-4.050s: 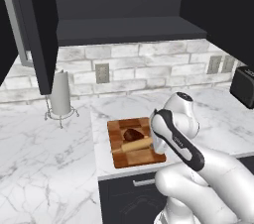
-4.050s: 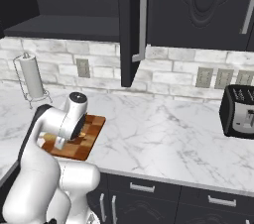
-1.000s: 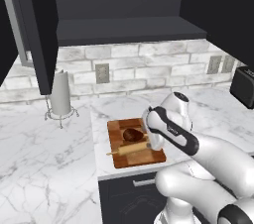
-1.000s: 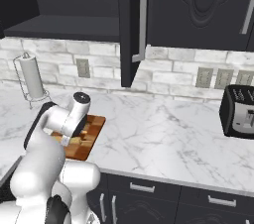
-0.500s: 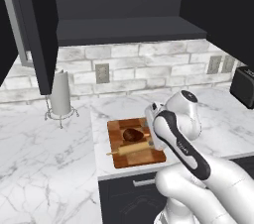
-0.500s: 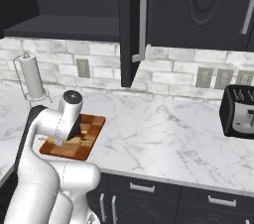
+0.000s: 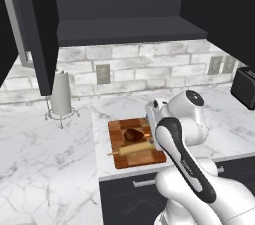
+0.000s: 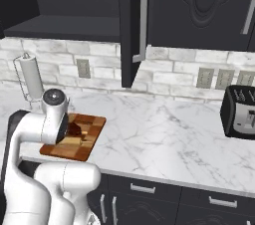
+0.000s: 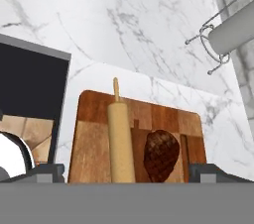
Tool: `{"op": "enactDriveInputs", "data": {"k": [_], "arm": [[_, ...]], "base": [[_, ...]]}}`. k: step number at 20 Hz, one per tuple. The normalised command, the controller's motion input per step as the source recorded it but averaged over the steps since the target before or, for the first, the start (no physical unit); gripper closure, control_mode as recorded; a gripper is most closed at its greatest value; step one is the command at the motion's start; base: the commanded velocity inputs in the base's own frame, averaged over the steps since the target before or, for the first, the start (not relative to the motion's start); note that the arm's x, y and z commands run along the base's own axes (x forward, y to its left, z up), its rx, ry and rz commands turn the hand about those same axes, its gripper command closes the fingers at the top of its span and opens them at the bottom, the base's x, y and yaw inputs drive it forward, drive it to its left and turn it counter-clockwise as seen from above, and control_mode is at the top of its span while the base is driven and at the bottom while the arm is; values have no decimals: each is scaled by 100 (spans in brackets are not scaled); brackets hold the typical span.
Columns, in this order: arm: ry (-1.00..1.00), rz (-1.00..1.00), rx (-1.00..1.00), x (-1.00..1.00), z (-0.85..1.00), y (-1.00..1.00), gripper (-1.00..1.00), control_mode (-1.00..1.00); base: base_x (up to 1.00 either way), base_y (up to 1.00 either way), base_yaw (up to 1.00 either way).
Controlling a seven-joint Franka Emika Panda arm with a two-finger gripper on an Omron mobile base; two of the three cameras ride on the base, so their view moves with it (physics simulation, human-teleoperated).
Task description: Open the cabinet, retrieve the rolling pin, and place it next to the meat on the cutting board to prepare for tenderizing.
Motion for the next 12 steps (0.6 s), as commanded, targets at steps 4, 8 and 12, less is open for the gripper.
{"op": "enactDriveInputs", "data": {"k": [4,8,12], "arm": [[-11,-2,-6,-29,55,14,-100,-100],[-11,-3,-5,-35,60,9,-100,-100],[-9,-3,-6,-37,60,8,-100,-100]], "base": [[0,0,0],[0,0,0],[0,0,0]]}}
